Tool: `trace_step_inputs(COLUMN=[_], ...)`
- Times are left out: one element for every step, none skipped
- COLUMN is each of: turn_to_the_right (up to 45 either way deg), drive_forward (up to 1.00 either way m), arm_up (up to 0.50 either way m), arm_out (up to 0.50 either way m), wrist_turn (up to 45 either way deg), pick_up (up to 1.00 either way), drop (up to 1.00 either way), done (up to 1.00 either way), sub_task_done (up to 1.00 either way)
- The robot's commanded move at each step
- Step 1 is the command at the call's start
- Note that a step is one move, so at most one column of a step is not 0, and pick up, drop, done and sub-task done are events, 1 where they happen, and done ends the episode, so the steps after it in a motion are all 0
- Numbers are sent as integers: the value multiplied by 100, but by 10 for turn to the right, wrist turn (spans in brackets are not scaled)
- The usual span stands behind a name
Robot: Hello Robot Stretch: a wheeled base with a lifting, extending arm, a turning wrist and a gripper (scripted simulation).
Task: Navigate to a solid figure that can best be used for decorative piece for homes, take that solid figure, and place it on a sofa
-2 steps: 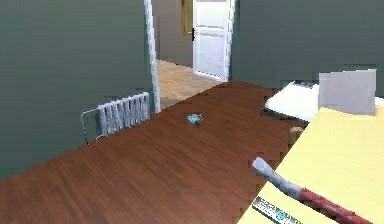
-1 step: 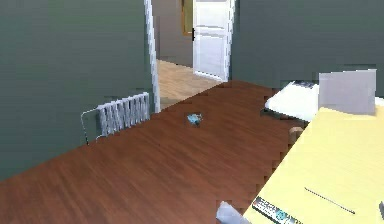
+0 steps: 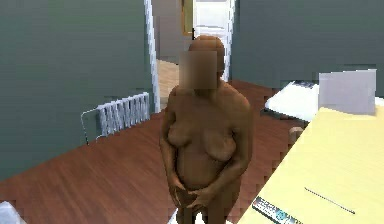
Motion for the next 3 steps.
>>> trace_step_inputs(turn_to_the_right=[-210,0,-240], drive_forward=[0,30,0], arm_up=[0,0,0], arm_out=[0,0,0], wrist_turn=[0,0,0], pick_up=[0,0,0], drop=[0,0,0], done=[0,0,0], sub_task_done=[0,0,0])
